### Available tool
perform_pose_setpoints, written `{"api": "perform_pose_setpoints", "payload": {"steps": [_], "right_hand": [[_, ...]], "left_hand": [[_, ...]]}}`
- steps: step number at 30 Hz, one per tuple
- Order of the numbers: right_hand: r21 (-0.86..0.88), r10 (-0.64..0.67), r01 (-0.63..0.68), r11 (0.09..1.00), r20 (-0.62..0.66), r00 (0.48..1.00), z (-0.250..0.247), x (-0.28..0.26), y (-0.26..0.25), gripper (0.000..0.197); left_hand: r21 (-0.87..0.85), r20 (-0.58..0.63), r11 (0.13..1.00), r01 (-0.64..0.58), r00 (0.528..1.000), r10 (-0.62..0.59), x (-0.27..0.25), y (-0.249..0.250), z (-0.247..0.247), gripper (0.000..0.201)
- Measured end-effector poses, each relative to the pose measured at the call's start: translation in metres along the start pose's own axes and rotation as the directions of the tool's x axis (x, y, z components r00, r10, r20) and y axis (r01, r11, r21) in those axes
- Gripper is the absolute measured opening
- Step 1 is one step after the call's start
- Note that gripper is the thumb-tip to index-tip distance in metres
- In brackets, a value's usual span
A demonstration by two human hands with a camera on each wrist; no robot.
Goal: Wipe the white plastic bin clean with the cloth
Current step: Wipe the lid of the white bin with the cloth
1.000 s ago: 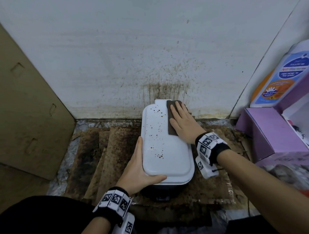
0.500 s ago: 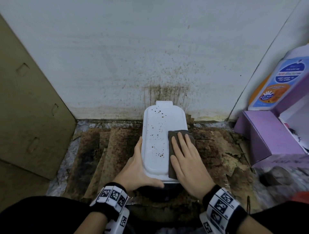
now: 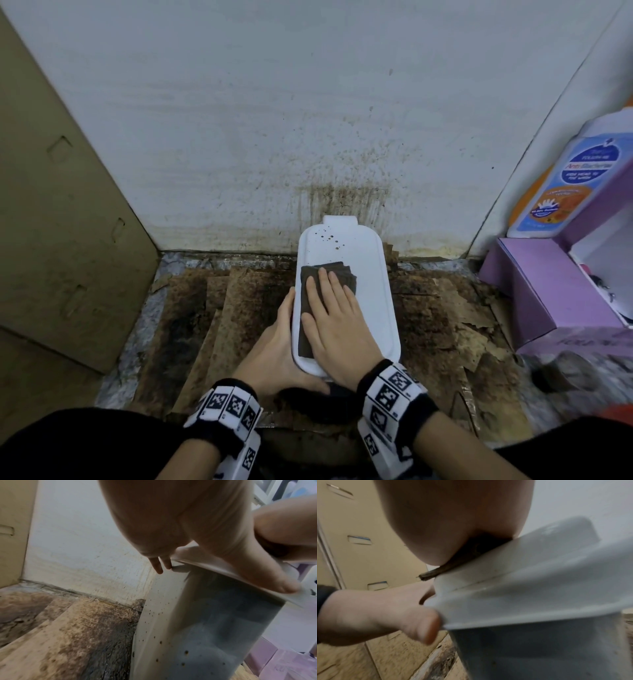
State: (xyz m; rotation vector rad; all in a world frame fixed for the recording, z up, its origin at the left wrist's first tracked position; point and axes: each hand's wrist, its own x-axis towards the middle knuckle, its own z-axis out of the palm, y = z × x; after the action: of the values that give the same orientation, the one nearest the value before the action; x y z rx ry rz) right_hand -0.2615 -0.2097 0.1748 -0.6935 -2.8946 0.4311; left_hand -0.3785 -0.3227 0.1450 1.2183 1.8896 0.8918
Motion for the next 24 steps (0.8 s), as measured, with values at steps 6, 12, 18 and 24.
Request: {"api": "perform_pose_setpoints", "payload": {"steps": [6, 12, 18, 24], "right_hand": [[0.586, 0.286, -0.154, 0.795, -0.139, 0.948, -0.021, -0.023, 0.041, 0.052], [0.609, 0.399, -0.243, 0.755, -0.132, 0.908, 0.003, -0.033, 0.056, 0.055], [0.600, 0.401, -0.245, 0.762, -0.139, 0.906, 0.007, -0.033, 0.058, 0.055], [0.586, 0.400, -0.236, 0.775, -0.167, 0.901, 0.010, -0.034, 0.057, 0.054]], "left_hand": [[0.138, -0.249, 0.987, 0.081, 0.968, -0.044, -0.009, 0.031, -0.002, 0.125], [0.573, -0.262, 0.819, 0.028, 0.953, 0.150, 0.029, 0.066, 0.037, 0.064], [0.707, -0.251, 0.705, 0.061, 0.953, 0.169, 0.034, 0.055, 0.048, 0.067], [0.748, -0.148, 0.663, 0.018, 0.979, 0.140, 0.014, 0.044, 0.047, 0.069]]}}
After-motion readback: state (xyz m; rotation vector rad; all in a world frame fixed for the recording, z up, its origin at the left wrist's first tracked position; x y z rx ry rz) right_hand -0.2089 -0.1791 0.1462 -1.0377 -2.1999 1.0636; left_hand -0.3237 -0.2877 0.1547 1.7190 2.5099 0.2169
